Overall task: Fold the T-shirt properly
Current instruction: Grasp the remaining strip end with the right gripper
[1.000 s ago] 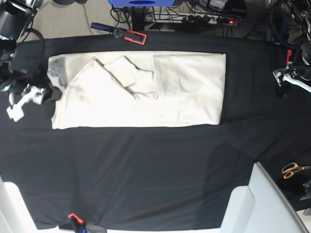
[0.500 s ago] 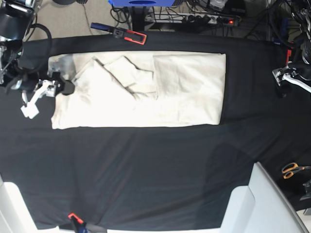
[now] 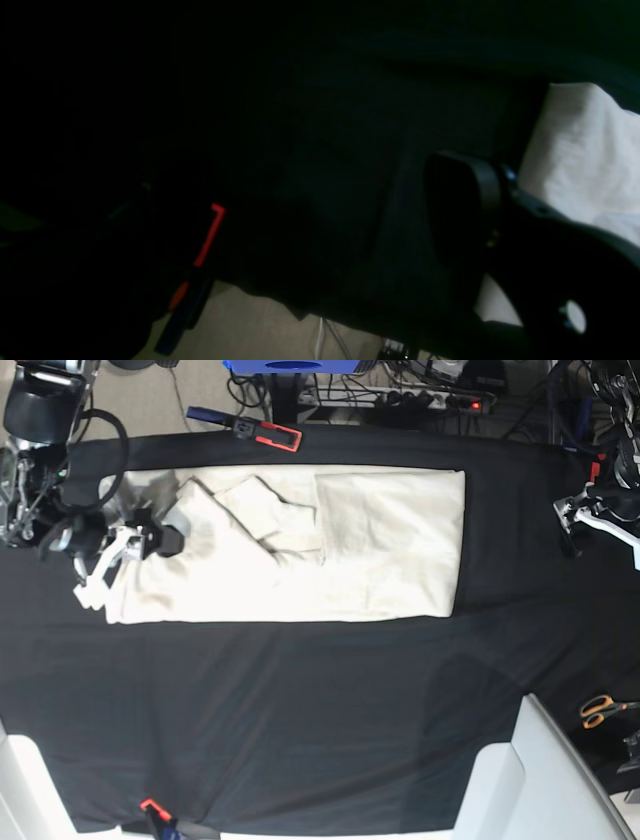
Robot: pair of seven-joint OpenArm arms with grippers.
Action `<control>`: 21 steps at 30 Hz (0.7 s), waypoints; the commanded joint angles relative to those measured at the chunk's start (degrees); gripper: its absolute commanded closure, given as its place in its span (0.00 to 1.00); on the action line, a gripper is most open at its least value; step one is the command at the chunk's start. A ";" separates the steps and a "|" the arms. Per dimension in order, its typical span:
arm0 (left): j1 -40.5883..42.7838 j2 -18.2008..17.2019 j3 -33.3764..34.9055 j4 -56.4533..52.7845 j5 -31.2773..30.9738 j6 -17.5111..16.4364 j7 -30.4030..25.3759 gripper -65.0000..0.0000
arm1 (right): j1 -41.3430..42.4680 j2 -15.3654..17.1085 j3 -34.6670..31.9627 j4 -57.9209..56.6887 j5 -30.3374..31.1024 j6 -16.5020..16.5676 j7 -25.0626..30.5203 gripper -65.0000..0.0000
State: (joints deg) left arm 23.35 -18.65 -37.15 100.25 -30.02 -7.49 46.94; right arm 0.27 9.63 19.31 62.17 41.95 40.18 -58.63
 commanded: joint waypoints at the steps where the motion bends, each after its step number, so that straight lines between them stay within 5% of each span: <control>1: -0.01 -1.26 0.18 0.81 -0.09 -0.03 -1.27 0.00 | 0.21 -0.44 -0.81 -0.06 -1.56 -0.18 -1.98 0.30; 10: 0.07 -1.35 1.59 0.81 -0.09 -0.03 -1.27 0.00 | 1.35 -0.79 -0.89 -0.59 -1.65 -0.18 -1.98 0.51; 16: 0.16 -1.35 1.59 0.81 0.00 -0.03 -1.27 0.00 | 2.50 -0.44 -0.89 -1.56 -2.00 -0.18 -1.90 0.99; 21: 0.43 -1.35 1.59 0.81 0.00 -0.03 -1.27 0.00 | 4.17 2.90 -0.81 -5.16 -2.00 -0.18 -0.23 0.99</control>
State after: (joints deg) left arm 23.70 -18.92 -35.05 100.22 -30.00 -7.46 46.92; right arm 3.49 11.49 18.24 56.29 39.75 39.99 -59.51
